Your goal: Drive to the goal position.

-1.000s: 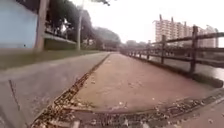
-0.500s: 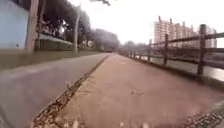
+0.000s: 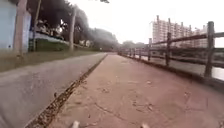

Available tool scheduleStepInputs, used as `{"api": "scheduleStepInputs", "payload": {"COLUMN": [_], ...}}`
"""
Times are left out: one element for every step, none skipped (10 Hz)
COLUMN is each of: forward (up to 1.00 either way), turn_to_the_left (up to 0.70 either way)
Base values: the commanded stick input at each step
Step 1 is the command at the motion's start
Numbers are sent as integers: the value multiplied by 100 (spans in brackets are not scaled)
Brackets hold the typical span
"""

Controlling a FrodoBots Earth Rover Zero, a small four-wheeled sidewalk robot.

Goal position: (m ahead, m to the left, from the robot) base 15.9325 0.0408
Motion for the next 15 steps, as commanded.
{"api": "scheduleStepInputs", "payload": {"forward": [70, 70, 70, 70, 70, 70, 70, 70, 70, 70, 70, 70, 70, 70, 70], "turn_to_the_left": [0, 0, 0, 0, 0, 0, 0, 0, 0, 0, 0, 0, 0, 0, 0]}}
